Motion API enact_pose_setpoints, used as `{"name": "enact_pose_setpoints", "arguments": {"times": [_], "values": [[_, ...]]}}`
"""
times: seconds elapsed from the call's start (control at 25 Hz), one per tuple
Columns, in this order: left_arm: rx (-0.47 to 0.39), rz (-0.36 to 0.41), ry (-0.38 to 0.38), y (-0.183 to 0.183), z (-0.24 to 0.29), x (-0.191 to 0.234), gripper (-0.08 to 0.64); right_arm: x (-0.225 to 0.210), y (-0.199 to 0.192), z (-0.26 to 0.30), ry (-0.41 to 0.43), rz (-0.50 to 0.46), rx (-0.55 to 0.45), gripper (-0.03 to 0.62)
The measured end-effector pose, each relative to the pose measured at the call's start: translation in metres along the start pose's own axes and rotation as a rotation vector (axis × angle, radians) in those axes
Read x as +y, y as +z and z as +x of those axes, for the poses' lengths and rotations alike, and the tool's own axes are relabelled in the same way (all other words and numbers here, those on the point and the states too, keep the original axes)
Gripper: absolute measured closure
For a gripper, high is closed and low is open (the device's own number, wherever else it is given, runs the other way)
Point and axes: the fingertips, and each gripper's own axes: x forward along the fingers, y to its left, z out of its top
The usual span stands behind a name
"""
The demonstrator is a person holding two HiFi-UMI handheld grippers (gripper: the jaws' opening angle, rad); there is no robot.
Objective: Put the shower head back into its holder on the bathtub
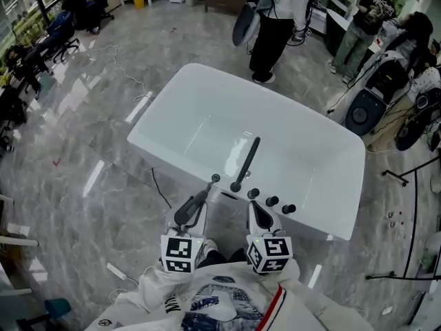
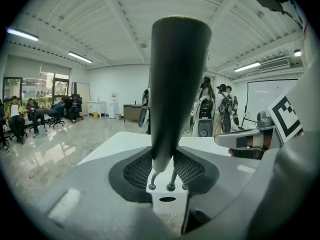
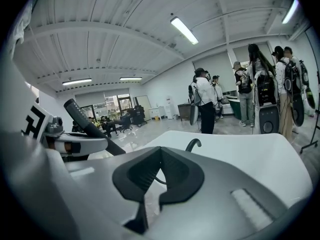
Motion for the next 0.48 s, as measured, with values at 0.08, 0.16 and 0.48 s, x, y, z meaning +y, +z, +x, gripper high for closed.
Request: {"name": "enact_pose_setpoints", "arguments": {"times": [0.08,0.16,0.48], "values": [[0.012,0.001,-0.008,-0.003,0.003,0.002,0.422,0.000,-0.004,-0.001,-0.013,0.000,0.007,0.586],[0.014,0.006,-0.015,-0.009,0.006,0.003,0.420,-0.001,-0.006,-0.002,-0.023,-0.004,0.012,0.586],[0.040,-0.011,-0.036,-0.010,0.024,-0.002,0.420,-0.018,-0.012,-0.002,-0.051,0.018,0.043,0.586]]}}
